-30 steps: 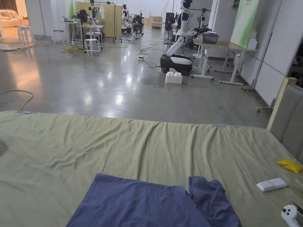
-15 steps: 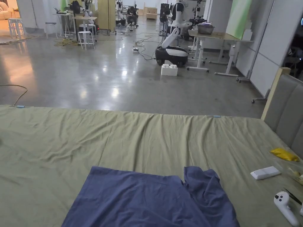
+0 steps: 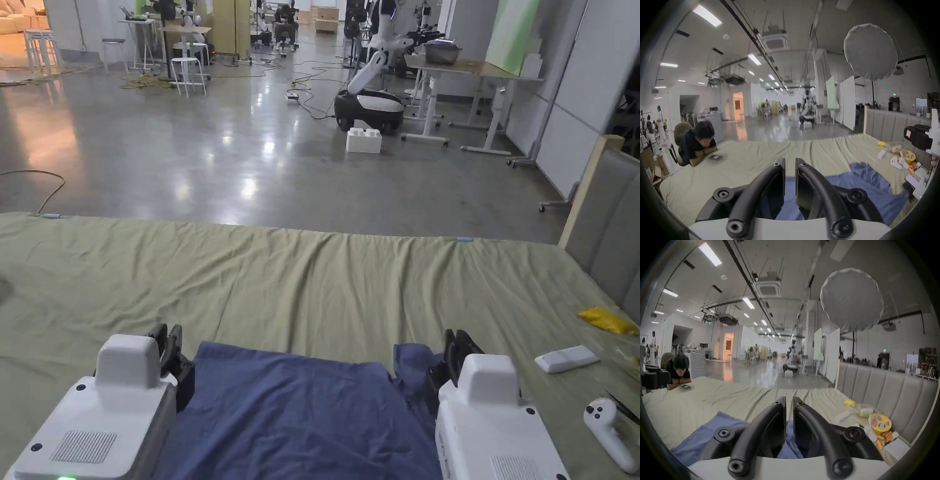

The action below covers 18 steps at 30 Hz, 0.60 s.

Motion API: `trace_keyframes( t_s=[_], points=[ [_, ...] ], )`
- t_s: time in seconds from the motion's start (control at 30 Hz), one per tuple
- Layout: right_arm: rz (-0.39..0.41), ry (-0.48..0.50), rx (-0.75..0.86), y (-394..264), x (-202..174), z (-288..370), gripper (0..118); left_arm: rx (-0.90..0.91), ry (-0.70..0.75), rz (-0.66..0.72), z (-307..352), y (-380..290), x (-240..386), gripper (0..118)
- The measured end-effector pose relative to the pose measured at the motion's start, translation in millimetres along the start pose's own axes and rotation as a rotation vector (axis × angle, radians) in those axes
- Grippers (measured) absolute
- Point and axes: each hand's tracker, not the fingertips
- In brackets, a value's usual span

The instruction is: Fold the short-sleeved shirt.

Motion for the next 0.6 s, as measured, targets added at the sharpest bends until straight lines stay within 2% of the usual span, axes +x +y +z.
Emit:
trace_keyframes(
  t_s=[0.1,0.23,0.3,0.4,0.6],
  points=[
    [-0.020,0.047,0.019,7.2,-7.7,1.0,1,0.091,0.050,0.011,15.6,5.4,5.5,0],
    [0.032,0.055,0.044,9.9,-17.8,-0.4,1,0.104,0.064,0.019,20.5,6.2,3.2,0],
    [0.002,0.080,0.023,6.4,-18.2,-4.7,1,0.066,0.063,0.034,14.2,2.9,-1.2,0],
    [-0.002,0.084,-0.006,-2.9,-19.0,-9.9,1,-0.020,0.046,0.045,2.3,-13.8,-9.0,0],
    [-0.010,0.097,-0.089,-29.0,-17.7,-28.1,1,-0.191,0.047,0.083,-61.7,-52.8,-30.0,0]
  ],
)
